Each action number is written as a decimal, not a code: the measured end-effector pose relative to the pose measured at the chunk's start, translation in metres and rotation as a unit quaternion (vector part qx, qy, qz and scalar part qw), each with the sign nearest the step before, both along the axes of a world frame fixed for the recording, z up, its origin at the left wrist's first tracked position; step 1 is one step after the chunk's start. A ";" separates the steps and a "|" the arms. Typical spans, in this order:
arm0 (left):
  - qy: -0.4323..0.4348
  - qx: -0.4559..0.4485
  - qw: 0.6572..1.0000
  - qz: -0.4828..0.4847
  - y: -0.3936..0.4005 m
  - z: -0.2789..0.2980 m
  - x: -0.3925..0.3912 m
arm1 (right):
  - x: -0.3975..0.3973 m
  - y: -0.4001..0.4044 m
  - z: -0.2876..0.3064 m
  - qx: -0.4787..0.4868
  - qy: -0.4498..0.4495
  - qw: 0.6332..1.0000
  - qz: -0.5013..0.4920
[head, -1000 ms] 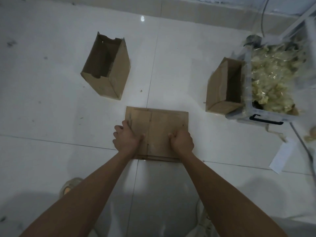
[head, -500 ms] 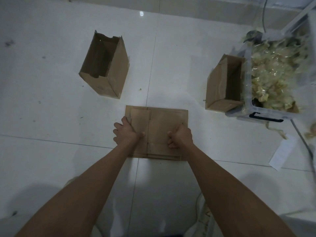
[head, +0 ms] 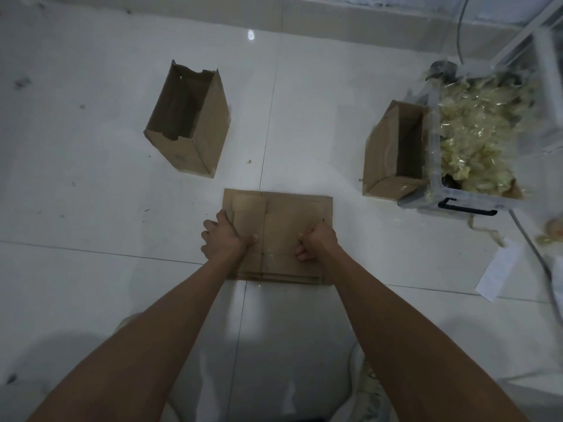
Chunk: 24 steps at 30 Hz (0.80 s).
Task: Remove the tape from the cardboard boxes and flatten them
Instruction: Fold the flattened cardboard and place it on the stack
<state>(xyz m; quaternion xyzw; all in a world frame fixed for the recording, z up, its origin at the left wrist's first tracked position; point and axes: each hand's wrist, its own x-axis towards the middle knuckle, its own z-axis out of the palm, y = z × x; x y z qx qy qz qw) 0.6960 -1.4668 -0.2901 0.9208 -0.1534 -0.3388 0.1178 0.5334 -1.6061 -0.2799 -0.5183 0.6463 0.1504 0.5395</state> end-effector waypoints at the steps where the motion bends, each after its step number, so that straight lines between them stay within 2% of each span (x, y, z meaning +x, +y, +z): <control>1: -0.005 -0.001 1.000 -0.010 0.001 0.003 -0.003 | 0.000 -0.001 0.002 0.017 -0.005 1.000 0.002; 8: -0.030 -0.047 0.994 -0.090 0.015 0.030 -0.023 | -0.014 0.018 0.024 0.070 -0.081 0.994 0.013; 10: -0.046 -0.056 0.990 -0.123 0.015 0.041 -0.022 | -0.021 0.013 0.038 -0.042 -0.091 0.993 0.064; 12: -0.041 -0.063 0.988 -0.136 0.012 0.049 -0.022 | -0.032 0.000 0.064 -0.201 -0.036 0.971 0.123; 14: -0.035 -0.076 0.988 -0.130 0.011 0.053 -0.026 | -0.044 -0.019 0.090 -0.335 0.017 0.927 0.167; 16: -0.033 -0.072 0.987 -0.143 0.012 0.051 -0.033 | -0.054 -0.044 0.109 -0.419 0.053 0.881 0.215; 18: -0.031 -0.061 0.983 -0.169 0.012 0.045 -0.040 | -0.064 -0.070 0.118 -0.439 0.091 0.856 0.256; 20: -0.027 -0.039 0.983 -0.180 0.013 0.039 -0.047 | -0.073 -0.091 0.116 -0.436 0.127 0.849 0.271; 24: -0.027 -0.014 0.982 -0.187 0.015 0.027 -0.052 | -0.081 -0.108 0.099 -0.429 0.143 0.863 0.228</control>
